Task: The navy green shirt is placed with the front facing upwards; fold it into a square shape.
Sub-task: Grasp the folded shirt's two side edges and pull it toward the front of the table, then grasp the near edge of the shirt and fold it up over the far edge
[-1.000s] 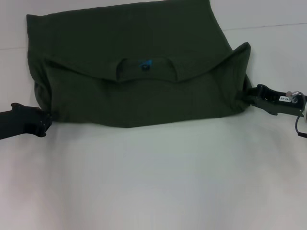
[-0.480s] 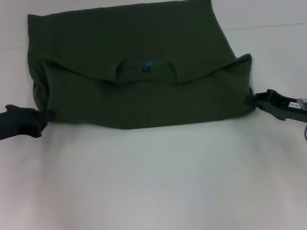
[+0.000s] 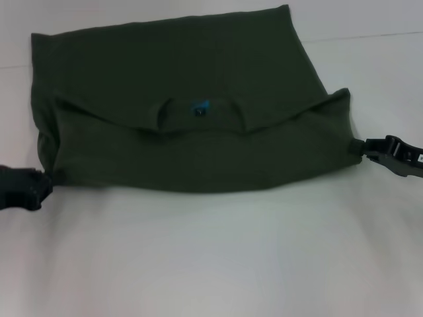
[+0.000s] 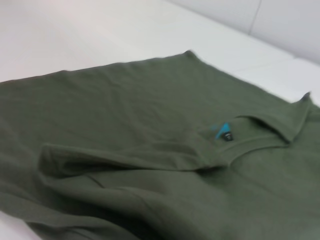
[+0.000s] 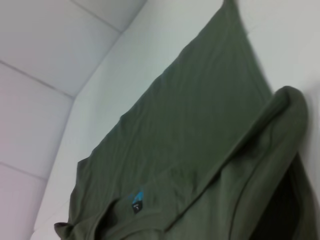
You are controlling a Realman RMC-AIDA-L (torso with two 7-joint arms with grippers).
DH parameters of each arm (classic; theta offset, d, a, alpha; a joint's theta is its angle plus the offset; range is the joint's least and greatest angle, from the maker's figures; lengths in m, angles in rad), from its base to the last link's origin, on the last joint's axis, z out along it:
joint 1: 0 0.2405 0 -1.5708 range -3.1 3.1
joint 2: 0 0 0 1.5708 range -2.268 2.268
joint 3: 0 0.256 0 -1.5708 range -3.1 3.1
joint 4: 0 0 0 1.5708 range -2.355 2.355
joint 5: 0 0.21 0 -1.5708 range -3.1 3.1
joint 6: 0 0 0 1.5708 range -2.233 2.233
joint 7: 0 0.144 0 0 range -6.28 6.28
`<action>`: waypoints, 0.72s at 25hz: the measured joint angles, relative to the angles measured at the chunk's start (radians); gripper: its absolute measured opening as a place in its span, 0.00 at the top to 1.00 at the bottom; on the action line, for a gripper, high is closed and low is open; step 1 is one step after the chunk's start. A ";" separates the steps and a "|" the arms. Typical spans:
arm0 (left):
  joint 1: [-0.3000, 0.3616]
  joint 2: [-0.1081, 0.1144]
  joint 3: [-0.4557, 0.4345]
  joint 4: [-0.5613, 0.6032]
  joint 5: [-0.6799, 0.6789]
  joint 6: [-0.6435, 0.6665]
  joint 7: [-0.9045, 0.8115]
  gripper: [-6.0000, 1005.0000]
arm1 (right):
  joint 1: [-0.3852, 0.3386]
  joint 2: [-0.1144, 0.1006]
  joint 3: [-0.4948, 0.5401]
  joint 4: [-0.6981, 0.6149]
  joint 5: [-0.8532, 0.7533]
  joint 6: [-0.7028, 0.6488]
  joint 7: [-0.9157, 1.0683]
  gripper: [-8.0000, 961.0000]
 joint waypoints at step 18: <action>0.160 -0.021 -0.222 0.036 0.002 0.339 0.053 0.97 | -0.020 -0.041 0.051 -0.012 0.005 -0.191 -0.114 0.96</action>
